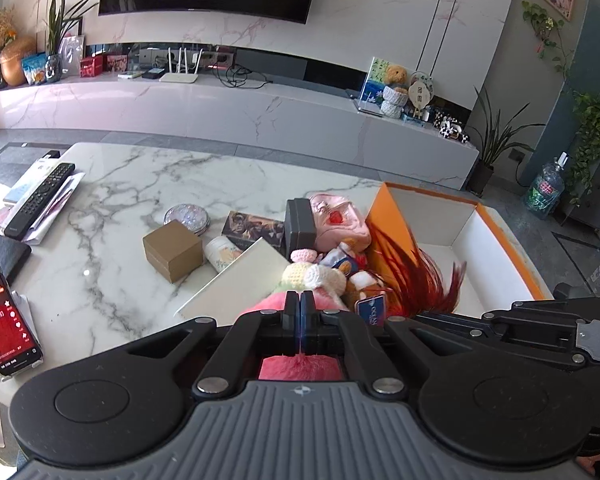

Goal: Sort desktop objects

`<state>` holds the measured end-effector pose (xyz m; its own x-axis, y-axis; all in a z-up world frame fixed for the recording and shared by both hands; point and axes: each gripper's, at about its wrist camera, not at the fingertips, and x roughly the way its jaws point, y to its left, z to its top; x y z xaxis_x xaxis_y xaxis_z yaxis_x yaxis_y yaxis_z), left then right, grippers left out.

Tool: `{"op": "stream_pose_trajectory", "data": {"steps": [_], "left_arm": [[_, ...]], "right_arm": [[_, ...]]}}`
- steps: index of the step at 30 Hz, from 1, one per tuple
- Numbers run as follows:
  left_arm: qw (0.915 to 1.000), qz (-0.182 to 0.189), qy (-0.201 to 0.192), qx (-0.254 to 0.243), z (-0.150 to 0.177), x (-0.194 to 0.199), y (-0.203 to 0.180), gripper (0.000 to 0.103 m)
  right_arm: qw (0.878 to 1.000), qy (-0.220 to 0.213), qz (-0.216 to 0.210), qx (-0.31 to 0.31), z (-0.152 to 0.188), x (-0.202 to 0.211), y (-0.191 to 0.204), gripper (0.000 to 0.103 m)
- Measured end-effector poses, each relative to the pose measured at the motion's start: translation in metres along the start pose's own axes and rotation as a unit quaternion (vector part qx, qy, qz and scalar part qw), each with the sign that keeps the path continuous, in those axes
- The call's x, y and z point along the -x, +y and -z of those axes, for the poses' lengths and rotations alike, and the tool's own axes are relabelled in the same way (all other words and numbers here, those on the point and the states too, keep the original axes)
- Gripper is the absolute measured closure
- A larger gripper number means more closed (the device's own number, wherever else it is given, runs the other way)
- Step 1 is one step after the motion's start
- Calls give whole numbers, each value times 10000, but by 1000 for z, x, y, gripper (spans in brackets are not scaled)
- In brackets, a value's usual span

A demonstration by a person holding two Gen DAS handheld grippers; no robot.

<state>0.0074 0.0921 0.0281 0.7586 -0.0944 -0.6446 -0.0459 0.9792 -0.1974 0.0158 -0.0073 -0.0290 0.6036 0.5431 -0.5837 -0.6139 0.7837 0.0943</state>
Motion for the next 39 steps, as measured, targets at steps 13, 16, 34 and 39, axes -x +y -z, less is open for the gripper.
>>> {"op": "stream_pose_trajectory", "data": {"steps": [13,16,34,39], "left_arm": [[9912,815,-547,-883,-42,9,-91,103],[9901,898,-396,-1003,-41,-2,-103,103],[9753,309,2046,-772,56,-92,-60,50],[9692,279,2321,-776,69,-110,-59,47]], "right_arm": [[9917,-991,644,-516,-20,86,-62,103],[9899,-971,804,-652,-14,90,-76,103],[9875,-218,762,-1359,33,44,-129,103],[9885,60,547,-1412,39,21,-130,103]]}}
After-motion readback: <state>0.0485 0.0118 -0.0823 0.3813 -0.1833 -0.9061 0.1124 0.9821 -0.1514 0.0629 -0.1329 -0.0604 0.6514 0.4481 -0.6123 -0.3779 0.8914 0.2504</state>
